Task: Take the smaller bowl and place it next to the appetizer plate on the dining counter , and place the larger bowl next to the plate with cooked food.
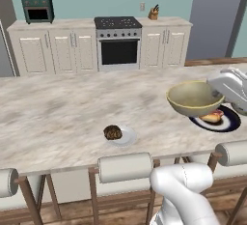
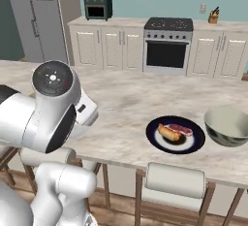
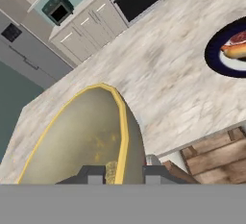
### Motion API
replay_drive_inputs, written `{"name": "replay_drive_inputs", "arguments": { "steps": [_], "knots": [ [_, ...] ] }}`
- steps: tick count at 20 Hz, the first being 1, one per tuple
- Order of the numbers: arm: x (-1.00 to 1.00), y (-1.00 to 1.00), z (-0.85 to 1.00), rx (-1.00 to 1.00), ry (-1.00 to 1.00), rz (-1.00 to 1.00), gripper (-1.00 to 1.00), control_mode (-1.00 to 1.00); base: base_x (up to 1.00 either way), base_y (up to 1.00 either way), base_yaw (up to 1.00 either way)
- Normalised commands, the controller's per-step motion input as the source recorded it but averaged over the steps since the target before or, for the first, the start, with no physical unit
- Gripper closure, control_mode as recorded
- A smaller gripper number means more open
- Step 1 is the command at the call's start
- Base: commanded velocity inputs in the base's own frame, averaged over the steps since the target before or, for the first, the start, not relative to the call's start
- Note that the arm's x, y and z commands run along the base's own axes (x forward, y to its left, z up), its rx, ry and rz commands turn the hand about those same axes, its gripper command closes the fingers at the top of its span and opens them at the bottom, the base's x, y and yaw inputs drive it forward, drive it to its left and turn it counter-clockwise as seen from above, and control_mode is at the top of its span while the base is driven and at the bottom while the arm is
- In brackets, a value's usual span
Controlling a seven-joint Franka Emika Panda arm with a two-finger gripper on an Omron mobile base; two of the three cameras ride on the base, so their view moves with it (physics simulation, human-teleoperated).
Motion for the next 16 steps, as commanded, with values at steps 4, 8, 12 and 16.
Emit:
{"name": "replay_drive_inputs", "arguments": {
  "steps": [4, 8, 12, 16],
  "knots": [
    [0.23, 0.00, -0.63, -0.04, 0.04, 0.00, 1.00, -1.00, 0.00, 0.00, 0.00],
    [0.28, 0.00, -0.57, -0.03, 0.06, 0.00, 1.00, -1.00, 0.00, 0.00, 0.00],
    [0.34, -0.09, -0.41, 0.00, 0.09, 0.00, 1.00, -1.00, 0.00, 0.00, 0.00],
    [0.36, -0.15, -0.42, 0.00, 0.09, 0.00, 1.00, -1.00, 0.00, 0.00, 0.00]
  ]
}}
